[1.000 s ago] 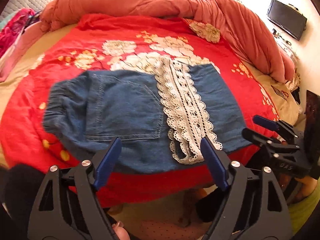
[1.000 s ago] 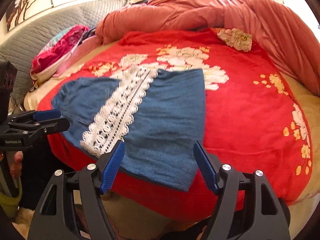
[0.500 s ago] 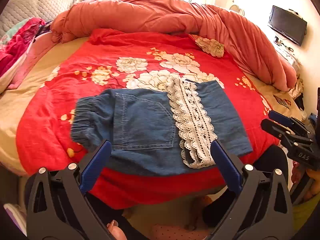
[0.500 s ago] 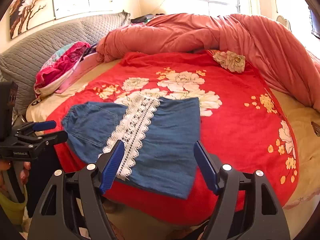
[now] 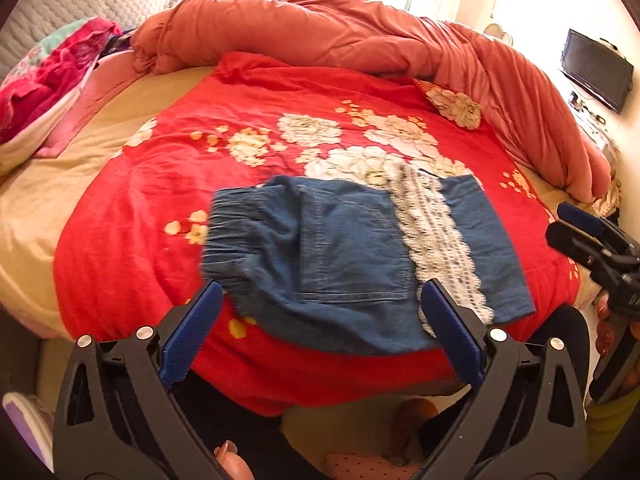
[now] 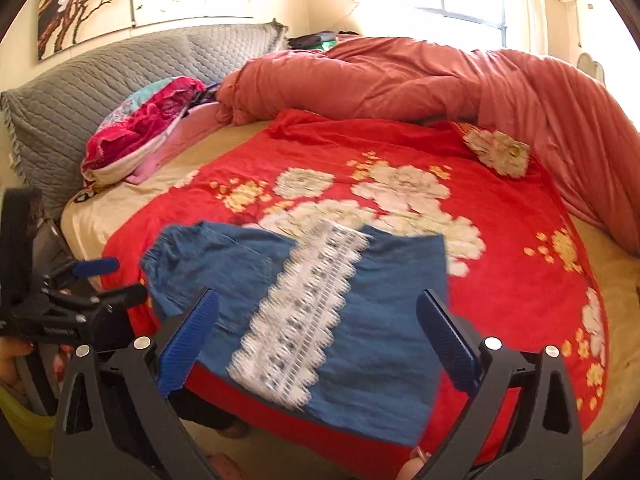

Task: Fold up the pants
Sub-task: 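Grasp the elastic waistband with the right gripper and lift it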

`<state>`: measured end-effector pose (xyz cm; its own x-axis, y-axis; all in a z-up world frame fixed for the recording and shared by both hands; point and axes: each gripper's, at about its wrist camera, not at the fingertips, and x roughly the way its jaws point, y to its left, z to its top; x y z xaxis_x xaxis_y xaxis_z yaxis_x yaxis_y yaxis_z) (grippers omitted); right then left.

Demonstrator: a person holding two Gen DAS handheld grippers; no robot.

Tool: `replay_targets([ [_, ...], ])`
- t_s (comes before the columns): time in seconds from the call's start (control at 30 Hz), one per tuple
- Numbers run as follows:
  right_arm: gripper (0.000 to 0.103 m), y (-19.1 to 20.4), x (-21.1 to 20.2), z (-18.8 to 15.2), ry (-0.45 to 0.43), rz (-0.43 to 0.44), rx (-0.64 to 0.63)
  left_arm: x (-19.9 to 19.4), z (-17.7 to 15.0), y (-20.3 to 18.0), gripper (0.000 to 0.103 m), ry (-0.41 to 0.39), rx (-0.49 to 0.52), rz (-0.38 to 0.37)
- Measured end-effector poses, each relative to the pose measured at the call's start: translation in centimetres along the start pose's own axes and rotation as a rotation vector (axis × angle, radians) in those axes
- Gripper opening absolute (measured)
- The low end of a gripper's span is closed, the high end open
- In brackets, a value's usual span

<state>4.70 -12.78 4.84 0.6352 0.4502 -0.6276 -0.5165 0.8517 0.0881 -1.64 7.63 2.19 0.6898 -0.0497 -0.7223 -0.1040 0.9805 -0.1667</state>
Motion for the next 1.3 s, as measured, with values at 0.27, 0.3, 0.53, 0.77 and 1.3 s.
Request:
replay_targets([
  [0.27,0.098,2.8,3.9,2.8,0.038,0.021,-0.092,1.0,-0.1,3.5,0.094,0.01,-0.058,0.02],
  [0.3,0.098,3.0,4.5,3.2,0.045,0.028,-0.097,1.2,-0.2,4.0,0.094,0.014,-0.066,0.019],
  [0.53,0.098,4.9,8.7,5.6,0.105,0.082,-0.167,2.8,-0.6,6.0,0.094,0.042,-0.126,0.004],
  [0.77,0.098,6.6,11.9,6.6,0.175,0.175,-0.218,4.1,-1.1,7.6,0.078,0.054,-0.24,-0.124],
  [1.3,0.098,13.7,20.3,7.4,0.397,0.411,-0.405,7.2,-1.5,7.2,0.052,0.092,-0.246,-0.157],
])
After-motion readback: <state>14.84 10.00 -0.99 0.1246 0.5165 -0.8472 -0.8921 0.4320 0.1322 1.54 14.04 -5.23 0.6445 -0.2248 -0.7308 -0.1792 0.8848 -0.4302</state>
